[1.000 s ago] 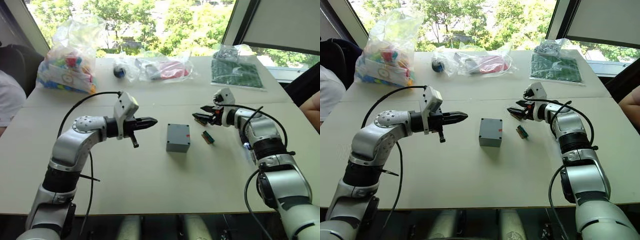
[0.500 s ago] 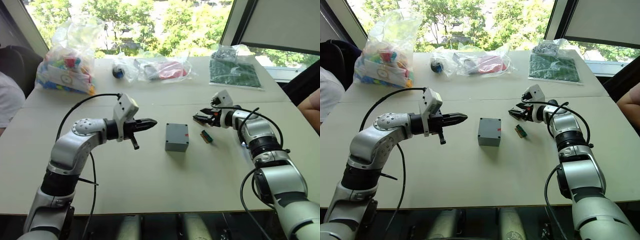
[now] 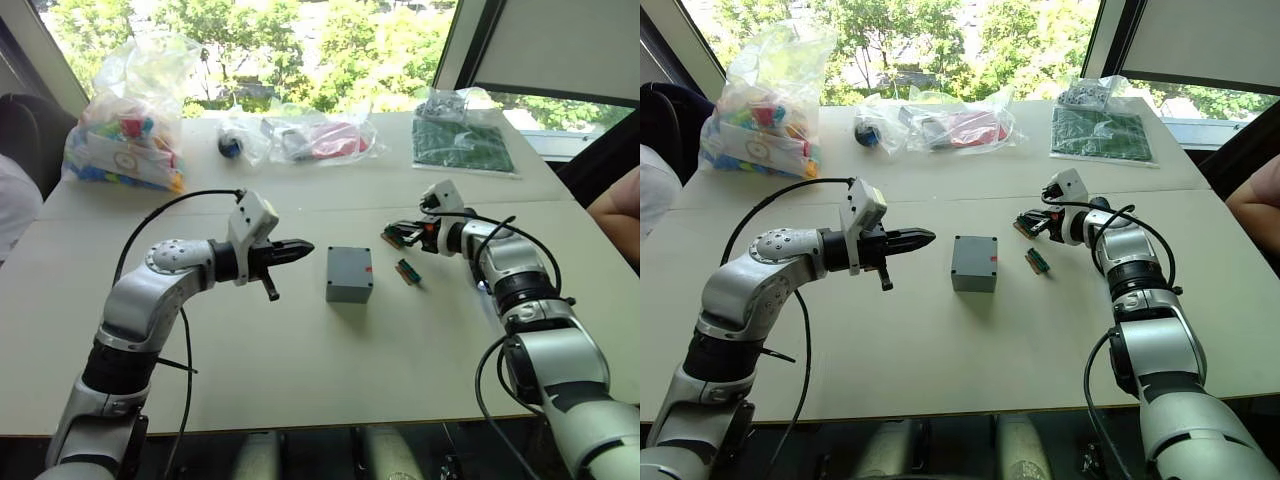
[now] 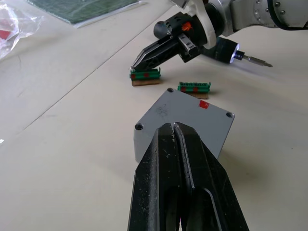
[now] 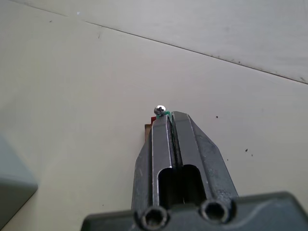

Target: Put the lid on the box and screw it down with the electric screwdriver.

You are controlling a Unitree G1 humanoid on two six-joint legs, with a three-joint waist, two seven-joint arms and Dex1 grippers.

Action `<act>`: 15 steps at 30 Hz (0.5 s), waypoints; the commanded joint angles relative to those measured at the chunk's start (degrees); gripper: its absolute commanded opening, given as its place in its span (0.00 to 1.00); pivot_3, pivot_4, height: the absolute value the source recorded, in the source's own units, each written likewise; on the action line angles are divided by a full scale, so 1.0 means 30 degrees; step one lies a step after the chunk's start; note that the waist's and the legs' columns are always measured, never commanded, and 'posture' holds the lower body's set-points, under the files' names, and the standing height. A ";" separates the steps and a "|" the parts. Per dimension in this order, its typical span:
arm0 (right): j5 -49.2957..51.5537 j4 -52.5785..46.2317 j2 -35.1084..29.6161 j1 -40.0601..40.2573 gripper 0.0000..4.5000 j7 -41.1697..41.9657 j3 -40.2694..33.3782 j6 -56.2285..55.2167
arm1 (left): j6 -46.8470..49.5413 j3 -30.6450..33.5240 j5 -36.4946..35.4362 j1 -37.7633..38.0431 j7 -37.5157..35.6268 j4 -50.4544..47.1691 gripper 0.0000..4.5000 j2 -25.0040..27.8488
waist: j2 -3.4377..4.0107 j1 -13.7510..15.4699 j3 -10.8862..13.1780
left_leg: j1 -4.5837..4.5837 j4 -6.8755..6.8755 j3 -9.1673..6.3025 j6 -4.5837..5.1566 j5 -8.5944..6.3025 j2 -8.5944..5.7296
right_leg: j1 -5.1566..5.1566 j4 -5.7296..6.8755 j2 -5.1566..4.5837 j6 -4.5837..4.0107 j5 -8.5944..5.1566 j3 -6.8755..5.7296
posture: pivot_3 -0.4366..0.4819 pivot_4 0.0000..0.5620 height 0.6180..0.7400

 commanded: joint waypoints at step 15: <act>-0.0705 -0.0111 -0.0535 -0.1056 0.13 -0.0193 -0.0382 -0.0658 | -0.0658 -0.0262 0.0019 0.0206 0.0093 -0.0258 0.00 0.0013 | 0.0000 -0.0005 0.0000 | 0.0000 -0.0001 0.0000 0.0000 0.0000 0.0000 | 0.0000 0.0000 0.0000 0.0000 0.0000 0.0002 | 0.48 0.27 1.00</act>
